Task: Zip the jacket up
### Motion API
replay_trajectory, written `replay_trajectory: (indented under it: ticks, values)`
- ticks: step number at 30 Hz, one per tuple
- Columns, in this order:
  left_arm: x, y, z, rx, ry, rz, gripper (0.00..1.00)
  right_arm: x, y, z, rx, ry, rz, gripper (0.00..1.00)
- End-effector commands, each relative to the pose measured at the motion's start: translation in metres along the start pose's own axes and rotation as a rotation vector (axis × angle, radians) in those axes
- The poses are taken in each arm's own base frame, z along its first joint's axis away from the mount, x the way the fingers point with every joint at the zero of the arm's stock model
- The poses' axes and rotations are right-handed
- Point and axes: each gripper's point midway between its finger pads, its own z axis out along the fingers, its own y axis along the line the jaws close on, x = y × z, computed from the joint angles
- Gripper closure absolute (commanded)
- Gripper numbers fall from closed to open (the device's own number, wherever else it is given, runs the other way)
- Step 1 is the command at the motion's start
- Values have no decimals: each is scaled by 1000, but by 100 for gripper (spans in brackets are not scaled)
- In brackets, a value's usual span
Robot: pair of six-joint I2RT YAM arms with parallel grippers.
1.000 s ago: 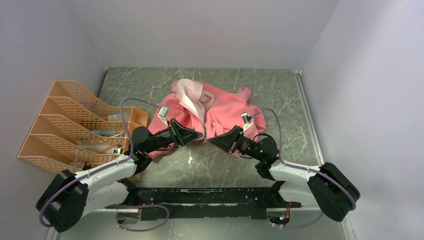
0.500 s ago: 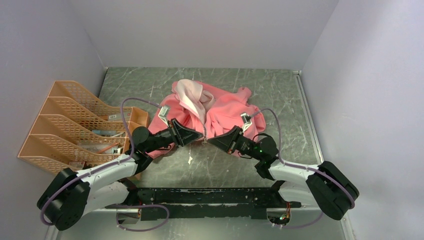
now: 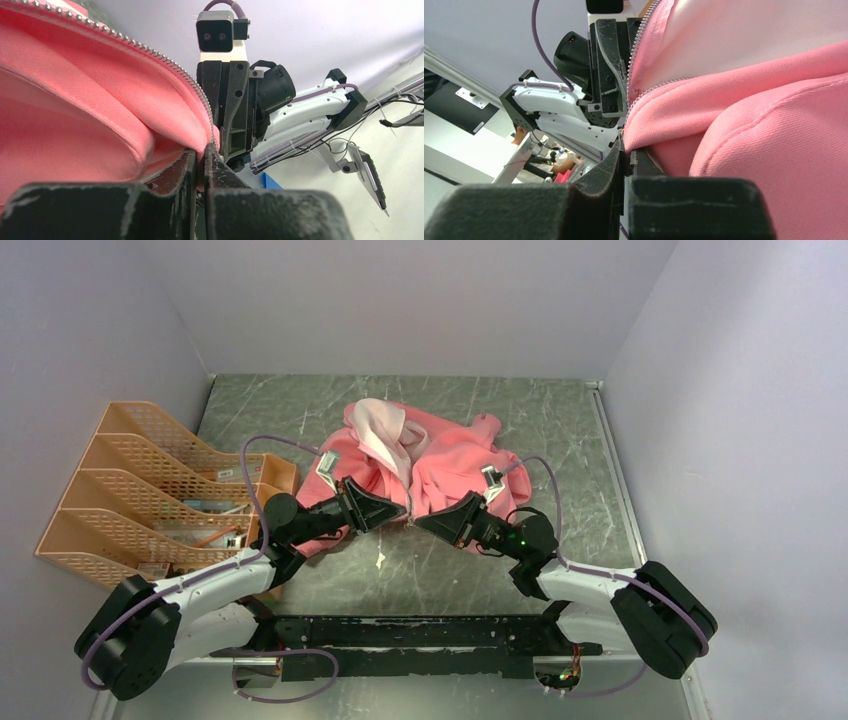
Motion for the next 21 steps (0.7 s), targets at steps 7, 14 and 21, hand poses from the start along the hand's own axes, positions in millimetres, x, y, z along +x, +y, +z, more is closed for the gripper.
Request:
replay_trajectory:
  ticks: [7,14,21]
  values:
    - [-3,-22,-2,108,3,54,92,-7,11,0,-45,-24,-27,100]
    - [-1,-23,-2,118,15,54,92,-10,13,1,-48,-35,-28,100]
    - [1,-23,-2,122,26,49,92,-13,14,2,-47,-51,-33,100]
